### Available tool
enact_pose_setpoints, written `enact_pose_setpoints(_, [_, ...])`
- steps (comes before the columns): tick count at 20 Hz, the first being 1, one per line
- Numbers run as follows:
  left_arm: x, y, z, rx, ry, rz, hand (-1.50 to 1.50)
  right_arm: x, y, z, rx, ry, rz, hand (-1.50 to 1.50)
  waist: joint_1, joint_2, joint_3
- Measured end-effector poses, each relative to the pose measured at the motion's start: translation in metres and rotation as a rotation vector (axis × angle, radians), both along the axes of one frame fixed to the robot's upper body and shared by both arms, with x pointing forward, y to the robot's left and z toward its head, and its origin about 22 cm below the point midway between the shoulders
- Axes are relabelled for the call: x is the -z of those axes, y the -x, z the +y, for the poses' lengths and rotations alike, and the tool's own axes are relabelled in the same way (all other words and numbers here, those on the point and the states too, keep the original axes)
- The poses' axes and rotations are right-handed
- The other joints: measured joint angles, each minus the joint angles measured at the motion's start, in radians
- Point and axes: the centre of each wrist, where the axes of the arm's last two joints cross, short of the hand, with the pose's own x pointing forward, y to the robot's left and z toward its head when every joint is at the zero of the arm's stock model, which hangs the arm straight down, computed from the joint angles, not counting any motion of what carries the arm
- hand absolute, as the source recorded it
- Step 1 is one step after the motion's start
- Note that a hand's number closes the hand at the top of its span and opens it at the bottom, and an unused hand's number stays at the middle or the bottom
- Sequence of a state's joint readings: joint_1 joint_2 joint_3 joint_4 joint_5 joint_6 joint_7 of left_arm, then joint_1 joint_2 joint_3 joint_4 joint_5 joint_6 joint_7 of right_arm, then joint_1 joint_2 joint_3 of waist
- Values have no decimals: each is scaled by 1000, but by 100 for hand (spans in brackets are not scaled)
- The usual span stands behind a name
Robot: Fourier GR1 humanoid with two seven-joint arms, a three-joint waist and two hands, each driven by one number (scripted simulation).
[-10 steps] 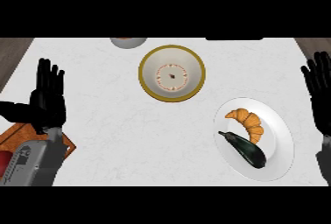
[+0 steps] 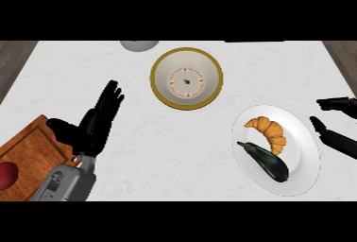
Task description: Pick the croissant from the plate and place it in the bowl
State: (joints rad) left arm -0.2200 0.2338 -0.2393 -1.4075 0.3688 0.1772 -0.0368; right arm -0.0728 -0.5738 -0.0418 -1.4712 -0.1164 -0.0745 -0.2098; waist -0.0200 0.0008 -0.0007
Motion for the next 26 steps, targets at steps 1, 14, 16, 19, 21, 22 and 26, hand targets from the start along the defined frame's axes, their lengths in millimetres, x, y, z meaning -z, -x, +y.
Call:
enact_pose_setpoints(1, [0, 3, -6, 35, 4, 13, 0, 11, 4, -4, -4, 10, -17, -150, 4, 0, 1])
enact_pose_setpoints(14, [-7, 19, -7, 143, -1, 66, 0, -7, 34, 17, -149, 574, 55, -150, 13, -5, -3])
enact_pose_setpoints(16, [-11, 18, -10, 152, -1, 69, 0, -23, 31, 25, -125, 644, 119, -150, 16, -5, -3])
enact_pose_setpoints(19, [-8, 17, -9, 155, -1, 72, 0, -40, 28, 43, -115, 717, 233, -150, 19, -3, -3])
enact_pose_setpoints(21, [-11, 13, -6, 158, 2, 67, 0, -49, 24, 55, -108, 746, 306, -150, 22, -2, -3])
enact_pose_setpoints(22, [-11, 13, -7, 157, 1, 70, 0, -53, 23, 60, -106, 754, 337, -150, 23, -2, -2])
enact_pose_setpoints(26, [-10, 15, -12, 168, 3, 66, 0, -52, 9, 91, -98, 774, 459, -150, 30, 0, -1])
